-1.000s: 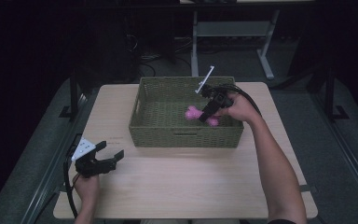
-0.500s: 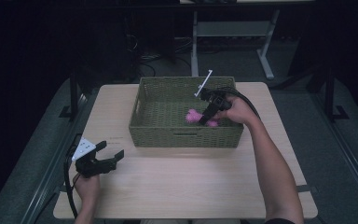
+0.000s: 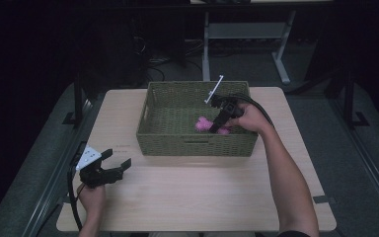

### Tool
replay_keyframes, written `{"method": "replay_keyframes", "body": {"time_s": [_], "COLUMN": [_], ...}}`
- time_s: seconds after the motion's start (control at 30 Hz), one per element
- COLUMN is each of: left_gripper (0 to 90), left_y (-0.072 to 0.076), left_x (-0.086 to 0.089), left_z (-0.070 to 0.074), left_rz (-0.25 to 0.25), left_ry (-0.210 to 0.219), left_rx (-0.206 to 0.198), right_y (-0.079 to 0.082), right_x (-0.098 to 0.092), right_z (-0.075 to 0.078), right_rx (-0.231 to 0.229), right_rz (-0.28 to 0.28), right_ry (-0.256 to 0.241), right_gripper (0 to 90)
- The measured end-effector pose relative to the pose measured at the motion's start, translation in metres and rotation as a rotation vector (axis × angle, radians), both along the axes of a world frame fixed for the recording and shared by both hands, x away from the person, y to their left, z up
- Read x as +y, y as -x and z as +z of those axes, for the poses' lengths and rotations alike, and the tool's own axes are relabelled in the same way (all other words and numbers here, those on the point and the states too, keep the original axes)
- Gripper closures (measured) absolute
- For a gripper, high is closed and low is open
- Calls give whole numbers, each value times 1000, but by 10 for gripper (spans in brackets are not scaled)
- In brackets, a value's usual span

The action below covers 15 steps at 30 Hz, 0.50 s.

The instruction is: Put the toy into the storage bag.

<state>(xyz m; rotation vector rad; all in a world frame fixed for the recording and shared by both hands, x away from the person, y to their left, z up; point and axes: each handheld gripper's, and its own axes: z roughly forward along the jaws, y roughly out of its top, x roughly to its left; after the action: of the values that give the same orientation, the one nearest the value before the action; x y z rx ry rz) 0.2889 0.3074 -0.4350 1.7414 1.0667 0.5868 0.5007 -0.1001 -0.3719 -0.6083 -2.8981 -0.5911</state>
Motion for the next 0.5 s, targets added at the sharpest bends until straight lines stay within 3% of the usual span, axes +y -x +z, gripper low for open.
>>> {"method": "replay_keyframes", "body": {"time_s": [0.5], "left_gripper": [136], "left_y": [0], "left_x": [1], "left_z": [0], "left_rz": [4], "left_ry": [3], "left_rx": [-1], "right_y": [-2], "right_x": [1], "right_z": [-1], "right_rx": [14], "right_rz": [-9], "right_ry": [14], "right_gripper": [574]}}
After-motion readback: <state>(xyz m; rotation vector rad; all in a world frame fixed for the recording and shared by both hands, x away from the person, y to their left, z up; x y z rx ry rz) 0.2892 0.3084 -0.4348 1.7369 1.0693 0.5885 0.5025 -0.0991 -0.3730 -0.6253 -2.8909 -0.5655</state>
